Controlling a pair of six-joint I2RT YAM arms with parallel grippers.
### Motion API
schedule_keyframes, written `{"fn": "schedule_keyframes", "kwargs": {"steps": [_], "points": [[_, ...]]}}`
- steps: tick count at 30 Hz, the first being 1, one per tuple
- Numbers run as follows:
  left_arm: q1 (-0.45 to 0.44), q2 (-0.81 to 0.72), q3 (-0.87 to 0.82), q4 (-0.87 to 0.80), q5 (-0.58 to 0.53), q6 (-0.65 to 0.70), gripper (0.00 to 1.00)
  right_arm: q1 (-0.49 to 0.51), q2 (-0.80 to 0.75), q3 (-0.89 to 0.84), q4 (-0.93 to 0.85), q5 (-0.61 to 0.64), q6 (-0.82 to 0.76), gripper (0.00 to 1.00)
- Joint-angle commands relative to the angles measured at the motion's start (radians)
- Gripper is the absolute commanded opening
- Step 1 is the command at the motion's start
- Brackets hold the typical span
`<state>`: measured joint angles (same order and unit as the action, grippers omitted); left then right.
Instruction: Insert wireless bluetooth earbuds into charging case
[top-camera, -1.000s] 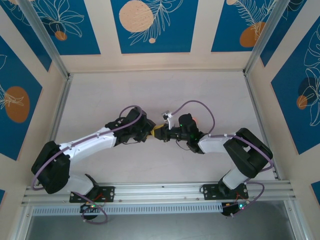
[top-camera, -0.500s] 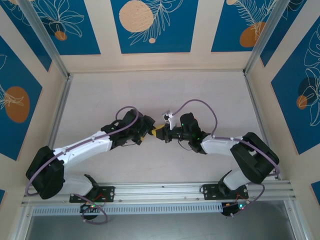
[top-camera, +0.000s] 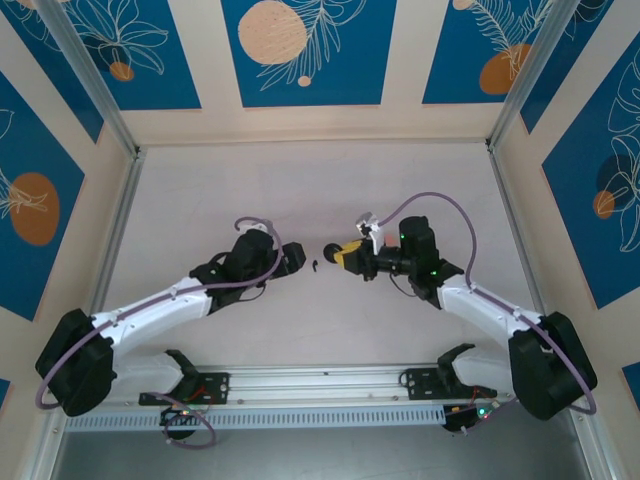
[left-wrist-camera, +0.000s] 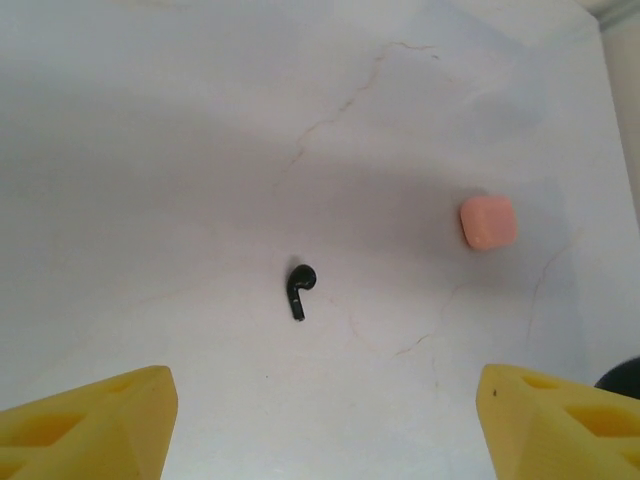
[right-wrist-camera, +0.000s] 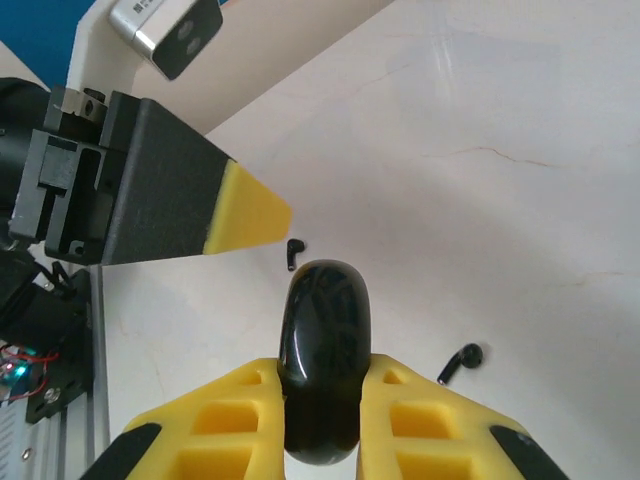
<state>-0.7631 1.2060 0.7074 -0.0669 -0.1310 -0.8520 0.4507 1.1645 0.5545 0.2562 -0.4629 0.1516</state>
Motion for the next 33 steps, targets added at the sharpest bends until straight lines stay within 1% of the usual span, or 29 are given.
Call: {"fn": "schedule_keyframes", "kwargs": {"steps": [1,4,7,10,11,12,14,18,21,25,29,33], "points": [[0.007,-0.033,0.011,0.087,0.045,0.324,0.75,-0.039,-0.042,0.07,-0.168,-0.153,-0.138,0.15],[0.007,-0.046,0.008,0.127,0.158,0.544,0.72,-0.076,-0.051,0.121,-0.26,-0.23,-0.213,0.15],[0.008,-0.073,-0.027,0.189,0.278,0.739,0.71,-0.101,-0.046,0.184,-0.376,-0.308,-0.306,0.14],[0.007,-0.112,-0.063,0.22,0.382,0.915,0.71,-0.113,-0.039,0.251,-0.512,-0.353,-0.429,0.14],[0.007,-0.123,-0.067,0.213,0.43,0.979,0.71,-0.117,-0.033,0.275,-0.561,-0.365,-0.475,0.14],[0.008,-0.128,-0.067,0.196,0.465,1.034,0.69,-0.121,-0.029,0.293,-0.59,-0.374,-0.497,0.14],[0.008,-0.135,-0.05,0.126,0.524,1.14,0.68,-0.141,-0.01,0.326,-0.628,-0.429,-0.52,0.14],[0.008,-0.132,-0.01,0.005,0.577,1.282,0.65,-0.139,0.026,0.372,-0.705,-0.491,-0.617,0.15],[0.008,-0.139,-0.011,0.007,0.614,1.34,0.65,-0.135,0.053,0.398,-0.762,-0.551,-0.704,0.15],[0.008,-0.156,-0.042,0.099,0.645,1.338,0.64,-0.115,0.078,0.408,-0.796,-0.597,-0.8,0.15],[0.007,-0.151,-0.064,0.189,0.694,1.288,0.64,-0.073,0.097,0.41,-0.801,-0.565,-0.854,0.15],[0.008,-0.136,-0.068,0.248,0.745,1.235,0.61,-0.038,0.113,0.409,-0.76,-0.519,-0.837,0.15]]}}
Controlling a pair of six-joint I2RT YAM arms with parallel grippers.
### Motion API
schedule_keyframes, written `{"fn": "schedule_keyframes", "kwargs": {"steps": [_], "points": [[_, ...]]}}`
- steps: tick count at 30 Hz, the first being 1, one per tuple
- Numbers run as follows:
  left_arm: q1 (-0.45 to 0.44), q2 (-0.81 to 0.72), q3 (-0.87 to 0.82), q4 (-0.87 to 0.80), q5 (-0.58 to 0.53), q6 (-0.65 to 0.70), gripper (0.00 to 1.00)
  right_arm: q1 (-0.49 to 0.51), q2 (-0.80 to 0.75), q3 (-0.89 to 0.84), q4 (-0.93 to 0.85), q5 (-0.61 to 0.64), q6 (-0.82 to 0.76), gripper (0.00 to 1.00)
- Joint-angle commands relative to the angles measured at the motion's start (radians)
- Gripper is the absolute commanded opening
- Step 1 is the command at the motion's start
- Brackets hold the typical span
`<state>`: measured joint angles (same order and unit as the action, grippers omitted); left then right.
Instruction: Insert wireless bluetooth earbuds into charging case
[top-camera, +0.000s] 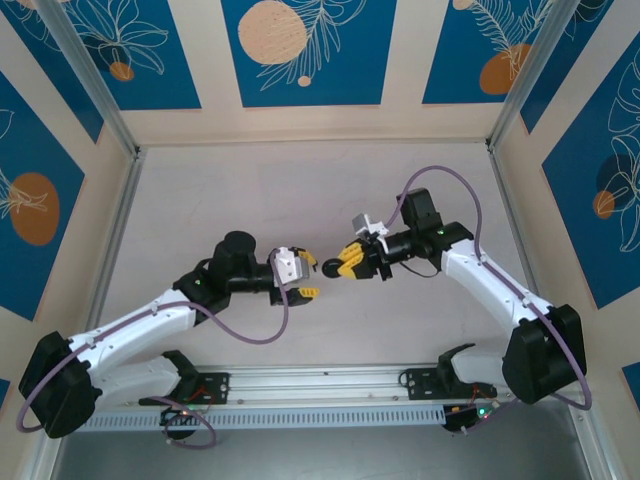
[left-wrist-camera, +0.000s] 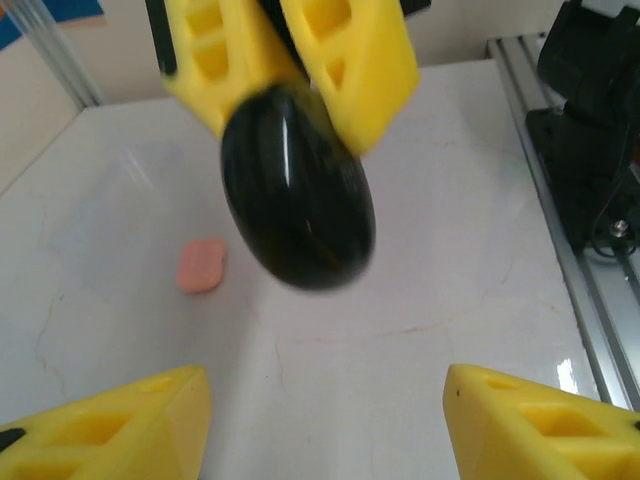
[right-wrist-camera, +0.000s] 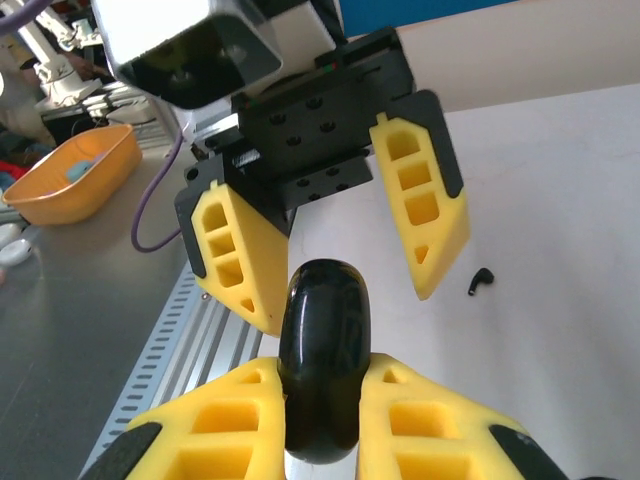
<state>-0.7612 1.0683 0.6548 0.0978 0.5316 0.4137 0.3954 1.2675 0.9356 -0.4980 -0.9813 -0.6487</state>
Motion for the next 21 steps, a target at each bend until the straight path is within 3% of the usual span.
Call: {"fn": "schedule_keyframes", "kwargs": {"steps": [1,21], "points": [[0.006,0.005,-0.018,0.1,0.09,-0.043,0.6,0.026,0.014,0.026,0.009,0.005,-0.029,0.15],[0.006,0.051,-0.014,0.167,0.134,-0.143,0.39,0.085,0.028,0.023,0.085,0.04,-0.013,0.14]]}}
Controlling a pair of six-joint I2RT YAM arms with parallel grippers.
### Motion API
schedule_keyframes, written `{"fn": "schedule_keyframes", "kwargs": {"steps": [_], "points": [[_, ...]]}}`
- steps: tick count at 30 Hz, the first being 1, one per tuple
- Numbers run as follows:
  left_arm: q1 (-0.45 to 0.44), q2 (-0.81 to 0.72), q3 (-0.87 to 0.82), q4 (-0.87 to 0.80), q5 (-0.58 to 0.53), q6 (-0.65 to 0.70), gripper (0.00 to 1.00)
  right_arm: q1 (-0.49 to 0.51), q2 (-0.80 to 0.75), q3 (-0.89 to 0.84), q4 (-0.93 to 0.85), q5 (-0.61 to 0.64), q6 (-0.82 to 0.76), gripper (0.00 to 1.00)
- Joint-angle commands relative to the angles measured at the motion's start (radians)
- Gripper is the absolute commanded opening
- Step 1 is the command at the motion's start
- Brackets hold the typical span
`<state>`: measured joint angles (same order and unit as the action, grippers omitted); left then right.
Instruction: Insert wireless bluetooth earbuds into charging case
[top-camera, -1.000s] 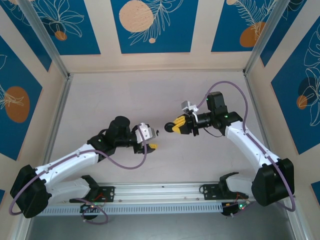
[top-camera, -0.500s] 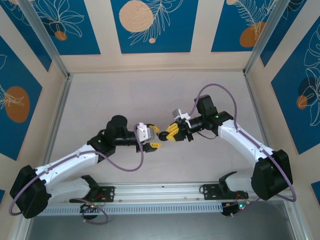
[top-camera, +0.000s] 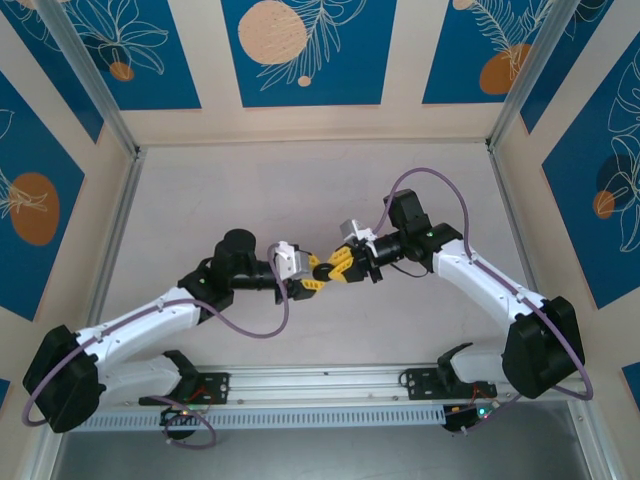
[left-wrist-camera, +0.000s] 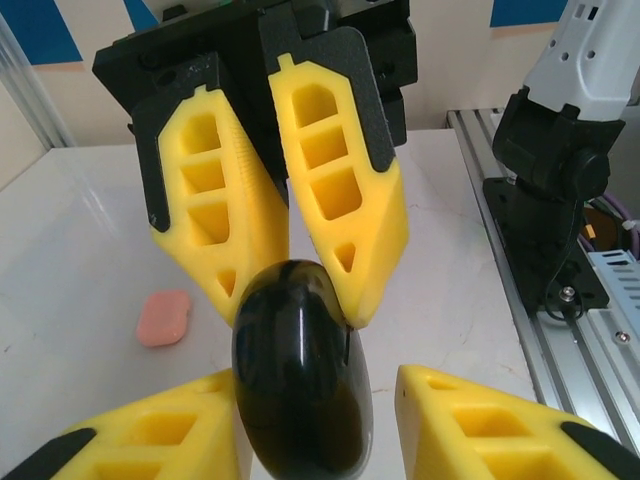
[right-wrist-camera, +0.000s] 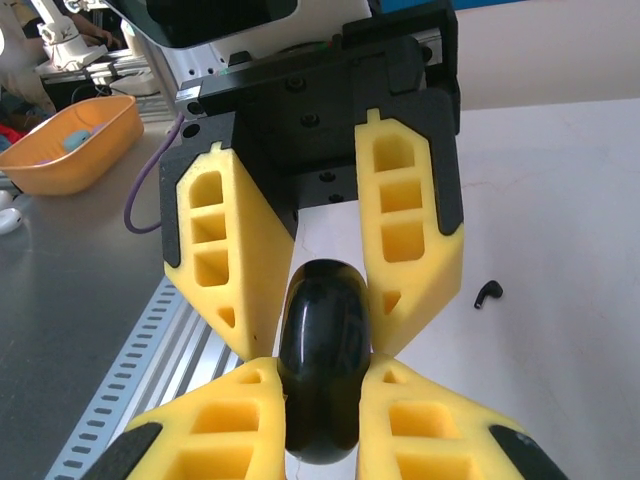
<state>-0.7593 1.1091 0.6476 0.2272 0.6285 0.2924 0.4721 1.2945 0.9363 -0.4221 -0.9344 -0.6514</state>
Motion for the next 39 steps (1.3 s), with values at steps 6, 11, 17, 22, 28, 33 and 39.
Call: {"fn": "schedule_keyframes", "kwargs": {"steps": [6,11,17,22,28,33,39], "points": [[0.003,0.019,-0.006,0.042,0.033,-0.03,0.34,0.008,-0.004,0.022,0.008,-0.006,-0.013,0.15],[0.003,0.014,-0.005,0.037,0.021,-0.03,0.3,0.008,-0.005,0.021,0.005,-0.004,-0.014,0.15],[0.002,0.014,-0.008,0.025,0.01,-0.029,0.37,0.006,-0.017,0.019,0.006,0.003,-0.012,0.15],[0.003,0.018,-0.005,0.027,0.007,-0.034,0.33,0.007,-0.021,0.02,0.005,0.002,-0.011,0.14],[0.004,0.024,-0.005,0.026,0.0,-0.039,0.34,0.007,-0.025,0.02,0.005,0.004,-0.011,0.15],[0.003,0.027,-0.005,0.024,-0.005,-0.04,0.34,0.006,-0.028,0.022,0.003,0.004,-0.012,0.15],[0.003,0.035,-0.004,0.025,-0.005,-0.045,0.29,0.002,-0.027,0.022,0.001,0.005,-0.015,0.14]]}}
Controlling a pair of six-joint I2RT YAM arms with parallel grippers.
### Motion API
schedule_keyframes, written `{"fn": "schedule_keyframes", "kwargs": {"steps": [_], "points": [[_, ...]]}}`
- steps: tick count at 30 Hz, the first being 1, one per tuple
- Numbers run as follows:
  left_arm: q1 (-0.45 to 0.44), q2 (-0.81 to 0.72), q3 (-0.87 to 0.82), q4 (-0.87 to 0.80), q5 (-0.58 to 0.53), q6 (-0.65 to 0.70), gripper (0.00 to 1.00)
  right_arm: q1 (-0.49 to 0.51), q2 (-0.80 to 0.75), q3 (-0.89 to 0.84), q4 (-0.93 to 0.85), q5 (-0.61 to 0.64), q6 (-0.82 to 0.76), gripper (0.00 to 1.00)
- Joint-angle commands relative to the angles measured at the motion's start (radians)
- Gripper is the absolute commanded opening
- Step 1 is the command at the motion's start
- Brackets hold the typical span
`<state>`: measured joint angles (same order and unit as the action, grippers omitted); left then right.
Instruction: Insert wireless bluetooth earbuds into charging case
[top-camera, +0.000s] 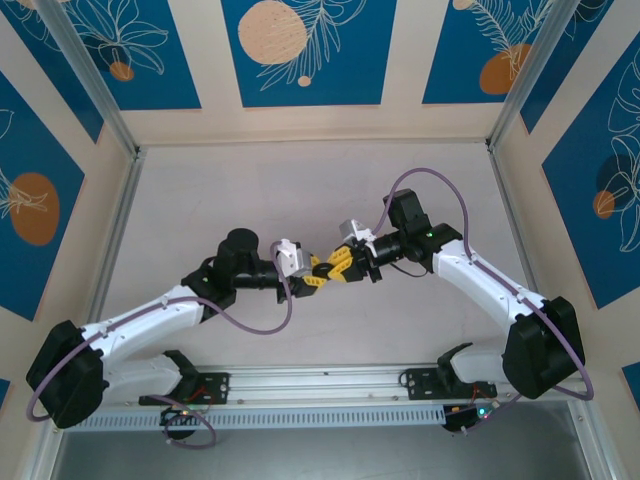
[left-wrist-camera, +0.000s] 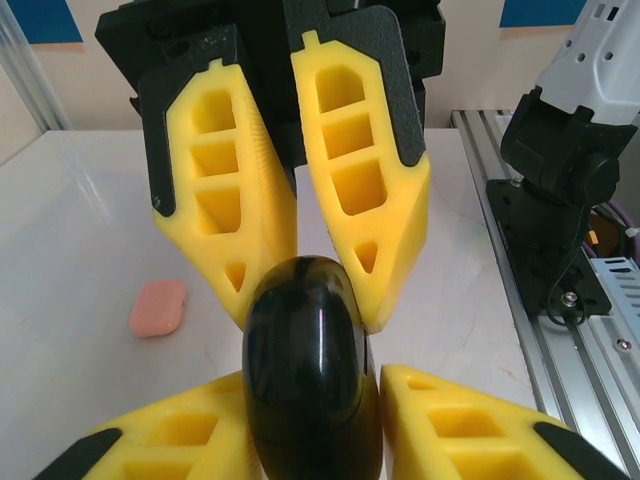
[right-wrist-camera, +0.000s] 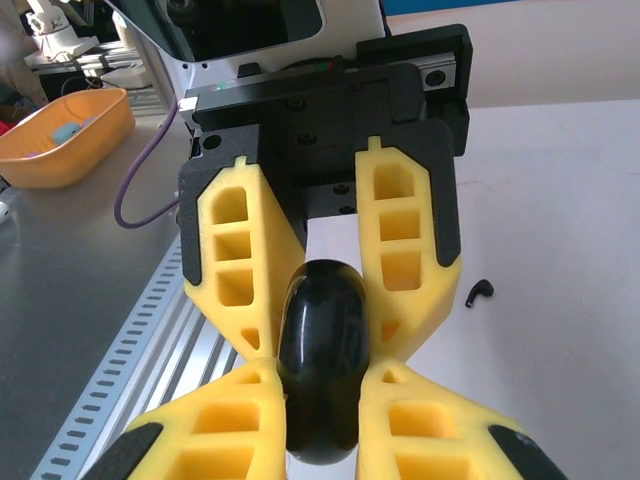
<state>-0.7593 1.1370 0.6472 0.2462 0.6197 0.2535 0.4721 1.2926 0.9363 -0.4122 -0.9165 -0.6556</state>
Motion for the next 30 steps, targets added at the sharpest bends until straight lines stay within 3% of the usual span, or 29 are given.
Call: {"fn": "schedule_keyframes", "kwargs": {"steps": [1,5,10,18,30], "points": [[0.003,0.007,-0.003,0.007,0.004,-0.007,0.28,0.0,-0.024,0.021,-0.012,-0.012,-0.013,0.15],[0.003,0.005,-0.001,0.011,0.002,-0.005,0.25,-0.001,-0.026,0.022,-0.014,-0.009,-0.012,0.17],[0.004,0.003,0.005,0.017,0.01,-0.011,0.24,0.0,-0.022,0.014,0.019,0.007,0.032,0.34],[0.003,-0.012,0.003,0.025,0.026,-0.019,0.23,-0.006,-0.019,0.008,0.072,0.086,0.103,0.38],[0.004,-0.039,-0.006,0.01,0.024,-0.016,0.23,-0.11,-0.018,0.006,0.212,0.118,0.299,0.45]]}}
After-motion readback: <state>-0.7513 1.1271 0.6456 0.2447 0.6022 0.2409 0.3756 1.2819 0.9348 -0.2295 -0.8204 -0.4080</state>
